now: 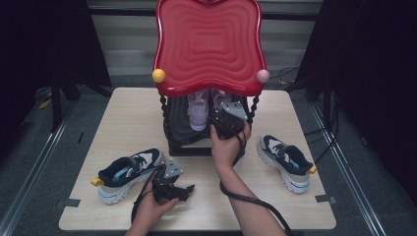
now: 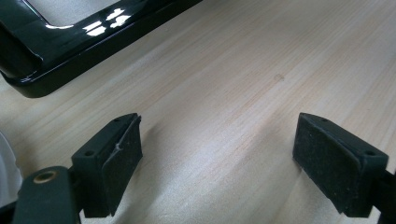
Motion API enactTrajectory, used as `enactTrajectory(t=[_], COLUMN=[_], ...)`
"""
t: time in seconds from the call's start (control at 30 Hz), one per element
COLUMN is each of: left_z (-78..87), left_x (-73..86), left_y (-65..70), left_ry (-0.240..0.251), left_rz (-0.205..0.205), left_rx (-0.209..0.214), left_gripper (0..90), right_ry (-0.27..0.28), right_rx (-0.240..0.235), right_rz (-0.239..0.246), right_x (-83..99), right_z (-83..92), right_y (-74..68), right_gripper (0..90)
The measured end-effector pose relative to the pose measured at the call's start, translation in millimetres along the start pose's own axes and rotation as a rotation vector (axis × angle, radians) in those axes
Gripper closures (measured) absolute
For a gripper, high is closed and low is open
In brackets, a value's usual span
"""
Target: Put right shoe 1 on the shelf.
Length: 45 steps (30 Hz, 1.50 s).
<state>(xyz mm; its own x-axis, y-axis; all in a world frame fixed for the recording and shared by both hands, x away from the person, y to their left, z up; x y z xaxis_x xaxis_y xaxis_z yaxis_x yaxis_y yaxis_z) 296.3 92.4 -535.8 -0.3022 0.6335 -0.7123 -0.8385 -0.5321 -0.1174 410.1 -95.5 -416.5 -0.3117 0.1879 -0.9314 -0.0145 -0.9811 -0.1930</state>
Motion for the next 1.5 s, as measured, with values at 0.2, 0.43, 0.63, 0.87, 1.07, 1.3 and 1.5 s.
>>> enactTrajectory(t=[0.2, 0.43, 0.63, 0.87, 1.07, 1.3, 1.5], left_z=[0.1, -0.1, 0.1, 0.0, 0.0, 0.0, 0.1], left_x=[0.1, 0.0, 0.1, 0.0, 0.0, 0.0, 0.0], left_y=[0.0, 0.0, 0.0, 0.0, 0.0, 0.0, 0.0], left_ry=[-0.001, 0.001, -0.001, 0.0, 0.0, 0.0, -0.001], left_rz=[0.001, 0.0, 0.001, -0.001, -0.001, -0.001, -0.002], left_rx=[0.0, 0.0, -0.001, 0.0, 0.0, -0.001, -0.001], left_gripper=[15.1, 15.1, 15.1, 15.1, 15.1, 15.1, 15.1], right_ry=[-0.014, -0.029, -0.048, -0.062, -0.094, -0.12, -0.148], right_rx=[-0.024, -0.055, -0.07, -0.088, -0.116, -0.14, -0.198], right_rz=[-0.011, -0.016, 0.023, 0.074, 0.086, 0.126, 0.123], right_x=[3.3, 6.9, 7.9, 10.9, 15.9, 21.9, 26.8], right_z=[-0.3, -0.8, -0.6, 4.6, 11.0, 20.3, 28.0], right_y=[0.3, 0.3, -1.5, 0.6, 5.9, 9.2, 16.9], right_gripper=[32.3, 30.6, 28.1, 25.2, 23.1, 22.7, 20.3])
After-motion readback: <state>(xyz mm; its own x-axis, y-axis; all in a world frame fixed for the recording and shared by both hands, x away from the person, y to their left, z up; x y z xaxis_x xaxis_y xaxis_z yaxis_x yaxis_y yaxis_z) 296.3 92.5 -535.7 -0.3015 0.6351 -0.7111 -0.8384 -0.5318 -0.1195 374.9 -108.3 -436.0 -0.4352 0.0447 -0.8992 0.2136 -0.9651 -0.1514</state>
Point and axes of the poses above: each handheld gripper's, and its own axes: z roughly backward along the jaws, x roughly out of its underside, y roughly to its right, the point moved 4 cm from there along -z, roughly forward along the jaws, and after that the axes turned 11 degrees about -z, right-handed, at the moved point
